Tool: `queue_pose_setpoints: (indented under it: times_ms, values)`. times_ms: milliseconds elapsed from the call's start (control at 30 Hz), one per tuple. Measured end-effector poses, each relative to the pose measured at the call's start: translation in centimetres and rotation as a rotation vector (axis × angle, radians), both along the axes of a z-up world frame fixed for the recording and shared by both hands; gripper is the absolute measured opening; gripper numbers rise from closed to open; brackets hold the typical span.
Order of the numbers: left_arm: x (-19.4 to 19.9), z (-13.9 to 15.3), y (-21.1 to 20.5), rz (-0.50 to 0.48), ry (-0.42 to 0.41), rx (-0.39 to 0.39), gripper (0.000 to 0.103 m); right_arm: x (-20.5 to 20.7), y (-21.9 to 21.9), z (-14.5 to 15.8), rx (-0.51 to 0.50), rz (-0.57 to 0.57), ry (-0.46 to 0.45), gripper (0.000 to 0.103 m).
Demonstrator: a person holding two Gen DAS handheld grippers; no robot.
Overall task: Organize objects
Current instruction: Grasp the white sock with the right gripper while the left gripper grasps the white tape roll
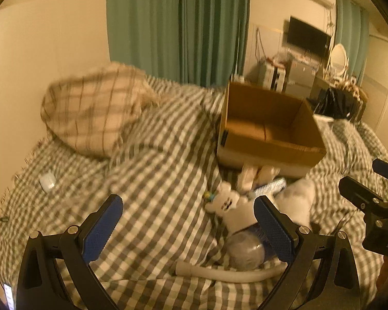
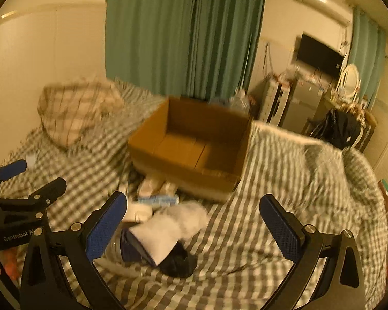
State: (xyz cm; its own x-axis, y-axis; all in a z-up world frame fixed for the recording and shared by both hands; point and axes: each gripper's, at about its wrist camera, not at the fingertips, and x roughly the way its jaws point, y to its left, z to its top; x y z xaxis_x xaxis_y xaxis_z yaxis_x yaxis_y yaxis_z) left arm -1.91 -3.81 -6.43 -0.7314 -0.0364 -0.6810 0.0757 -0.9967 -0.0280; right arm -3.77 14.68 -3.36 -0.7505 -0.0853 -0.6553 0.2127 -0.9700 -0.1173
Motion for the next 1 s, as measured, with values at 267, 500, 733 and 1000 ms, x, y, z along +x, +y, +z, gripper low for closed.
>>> queue_pose_setpoints:
  times_ms: [267, 500, 733, 1000]
  values:
    - [-1.8, -3.7, -0.2, -0.002, -0.123, 0.009, 0.103, -3.1, -1.9, -5.9, 0.02, 0.077, -0.211, 0.103]
    - [-3.0, -5.6, 0.1, -0.023, -0.221, 0.005, 0.103, -4.7, -2.6, -9.6, -0.007, 0.143, -0.377, 0.049]
    - [-3.0, -5.3, 2.1, -0.081, -0.233, -0.013, 0.103, -3.2, -0.5, -5.7, -0.01, 0.079, -0.22, 0.026]
    - [-5.6, -4.9, 5.7, -0.127, -0.252, 0.046, 0.103, -3.2, 3.4, -3.3, -0.047, -0.021, -0.141, 0.024]
